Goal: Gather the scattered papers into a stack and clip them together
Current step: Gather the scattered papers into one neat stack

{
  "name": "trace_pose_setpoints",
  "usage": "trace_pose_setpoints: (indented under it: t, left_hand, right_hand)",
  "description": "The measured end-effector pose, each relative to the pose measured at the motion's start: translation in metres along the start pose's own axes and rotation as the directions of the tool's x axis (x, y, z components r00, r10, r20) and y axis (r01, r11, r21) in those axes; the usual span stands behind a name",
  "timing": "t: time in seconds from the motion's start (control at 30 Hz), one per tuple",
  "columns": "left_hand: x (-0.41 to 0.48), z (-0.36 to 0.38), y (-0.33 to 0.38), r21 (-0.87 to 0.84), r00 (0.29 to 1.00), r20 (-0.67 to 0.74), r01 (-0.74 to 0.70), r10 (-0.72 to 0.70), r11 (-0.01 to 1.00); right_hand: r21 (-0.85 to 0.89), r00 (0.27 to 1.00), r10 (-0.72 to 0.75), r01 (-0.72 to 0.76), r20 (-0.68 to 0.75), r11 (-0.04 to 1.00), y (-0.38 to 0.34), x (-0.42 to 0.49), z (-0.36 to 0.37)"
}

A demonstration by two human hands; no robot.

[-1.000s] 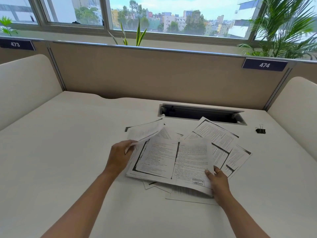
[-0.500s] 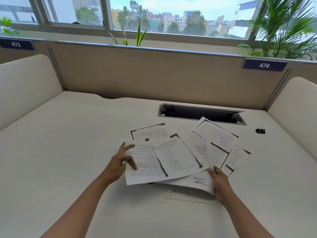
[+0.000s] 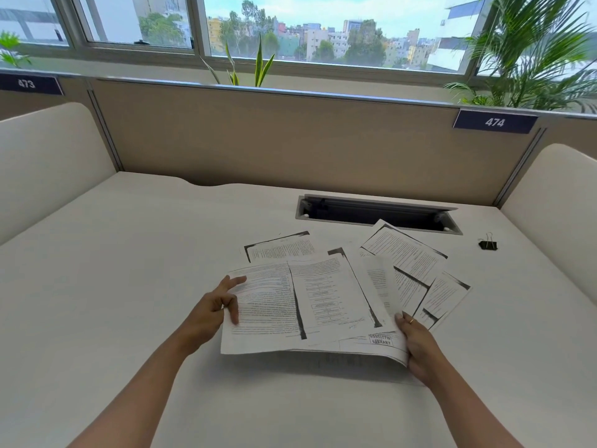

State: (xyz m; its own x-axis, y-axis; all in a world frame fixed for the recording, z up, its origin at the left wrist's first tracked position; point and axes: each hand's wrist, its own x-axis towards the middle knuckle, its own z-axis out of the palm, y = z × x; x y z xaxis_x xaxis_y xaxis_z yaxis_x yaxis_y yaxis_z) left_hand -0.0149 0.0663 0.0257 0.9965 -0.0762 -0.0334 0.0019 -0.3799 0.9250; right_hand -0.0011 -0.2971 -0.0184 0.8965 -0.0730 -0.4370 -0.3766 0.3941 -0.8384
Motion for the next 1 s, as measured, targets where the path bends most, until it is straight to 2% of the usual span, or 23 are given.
trace_pose_setpoints:
  t: [0.37,0.73,0.87,1.0]
  left_hand:
    - [0.001,-0.008,-0.009,0.047,0.997,0.071,-0.026,0.023,0.999]
    - [-0.007,-0.007,-0.003,-0.025,0.998,-0.02,-0.053,0.053,0.998]
    - [-0.004,-0.008,-0.003,0.207,0.98,-0.088,-0.159,0.181,0.965]
    - [-0.001,-0.007,-0.004,0.432,0.928,-0.285,-0.1,0.241,0.896]
  right_hand:
    - [-0.01,0.997,-0.009,0.009,0.08,1.0,-0.003,-0.007,0.004]
    - [0.011,0.996,-0.026,0.025,0.084,1.0,-0.004,-0.013,0.007]
    - [0.009,0.999,-0.024,0.023,0.04,1.0,-0.004,-0.011,0.007]
    - [-0.008,0.999,-0.048,0.048,0.019,0.999,-0.006,-0.011,0.008]
